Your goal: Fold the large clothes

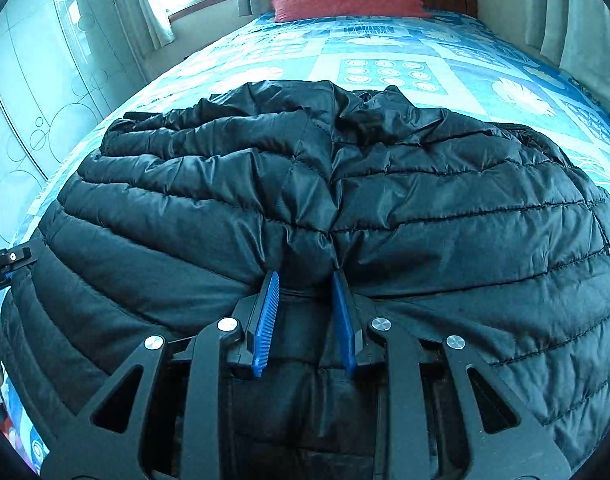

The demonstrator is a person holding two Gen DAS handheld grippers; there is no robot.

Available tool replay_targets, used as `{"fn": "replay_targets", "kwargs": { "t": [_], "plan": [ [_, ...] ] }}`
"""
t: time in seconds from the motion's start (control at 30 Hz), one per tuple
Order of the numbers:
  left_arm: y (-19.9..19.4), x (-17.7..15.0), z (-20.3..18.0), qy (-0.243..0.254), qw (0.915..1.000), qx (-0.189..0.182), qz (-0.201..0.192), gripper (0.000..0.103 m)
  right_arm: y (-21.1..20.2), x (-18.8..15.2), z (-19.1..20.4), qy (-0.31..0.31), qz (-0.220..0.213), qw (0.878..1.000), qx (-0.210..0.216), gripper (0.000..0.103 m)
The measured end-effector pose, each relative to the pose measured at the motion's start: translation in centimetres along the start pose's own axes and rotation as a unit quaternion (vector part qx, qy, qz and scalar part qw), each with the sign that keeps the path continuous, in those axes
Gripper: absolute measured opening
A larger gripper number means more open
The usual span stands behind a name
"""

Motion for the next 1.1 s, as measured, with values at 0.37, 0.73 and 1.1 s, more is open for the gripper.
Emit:
{"fn": "replay_targets", "kwargs": {
  "t": [0.37, 0.73, 1.1],
  "plan": [
    [2.7, 0.7, 0.9, 0.005, 0.9985, -0.042, 0.036, 0.059, -0.1, -0.4, 0.3, -0.005, -0.008, 1.000, -0.011, 0.027],
    [-3.8, 0.2, -4.4, 0.048, 0.9973, -0.047, -0.029, 0.019, -2.1, -0.9, 1.2, -0.008, -0.027, 0.999, -0.019, 0.039],
    [-8.4, -0.9, -19.6, 0.164, 0.9819, -0.065, -0.069, 0.019, -10.7, -5.1, -6.1, 0.029, -0.065, 0.996, -0.059, 0.057]
  ]
}}
Point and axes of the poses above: each gripper's, at about its wrist camera, not at the fingertips, and y roughly the way its jaws point, z to its left, x to its top, the point moved 2 cm from there along y, roughly the way its jaws point, and after that the axes turned 10 degrees about z, right-handed, at the moved point
